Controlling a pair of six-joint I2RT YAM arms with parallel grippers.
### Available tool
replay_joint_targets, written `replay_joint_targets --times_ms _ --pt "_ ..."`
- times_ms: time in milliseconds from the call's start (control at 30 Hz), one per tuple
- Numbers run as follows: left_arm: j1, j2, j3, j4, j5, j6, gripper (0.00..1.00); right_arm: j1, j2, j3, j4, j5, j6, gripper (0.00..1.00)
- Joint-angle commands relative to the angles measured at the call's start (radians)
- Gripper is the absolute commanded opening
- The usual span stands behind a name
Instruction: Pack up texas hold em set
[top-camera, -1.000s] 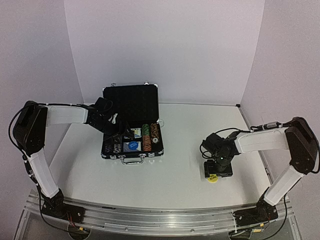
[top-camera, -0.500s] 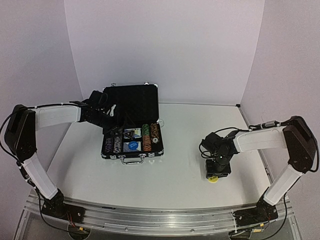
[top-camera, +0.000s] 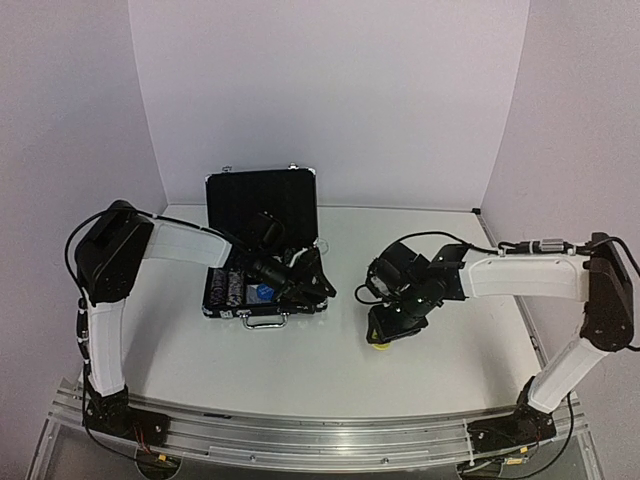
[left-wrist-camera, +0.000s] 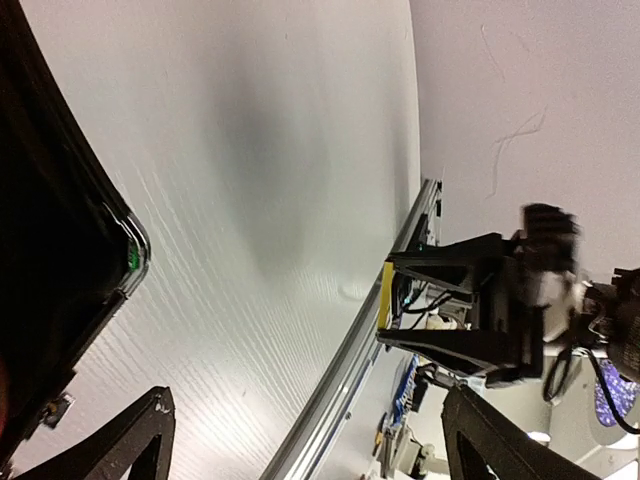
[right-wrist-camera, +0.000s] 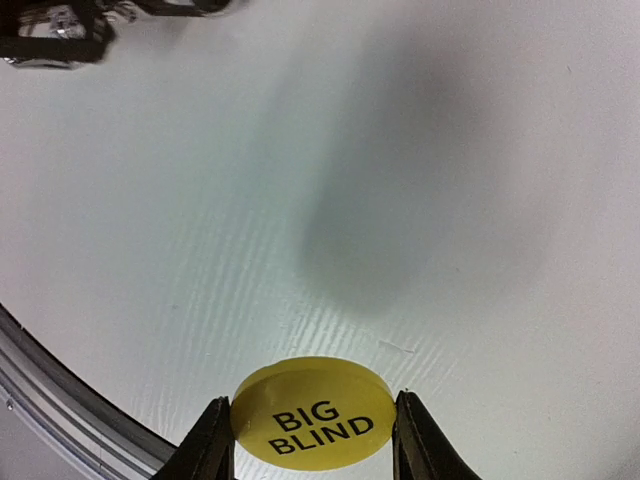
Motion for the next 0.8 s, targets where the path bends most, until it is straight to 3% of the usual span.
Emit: replay_joint_targets --times_ms 0,267,767 --pt "-0.027 0.058 0.099 0.041 0.192 -0.011 0.88 0.026 0.036 0.085 0.004 -0.031 -0.153 0.31" --pt "-0.112 0.153 0.157 0.022 0.262 0.000 0.76 0.045 0.063 0.142 0.045 -0.090 -0.275 0.31" --pt "-0.130 0.187 0.166 -0.034 0.325 0.050 0.57 0.047 0.070 0.154 0.101 -0.071 -0.335 0.31"
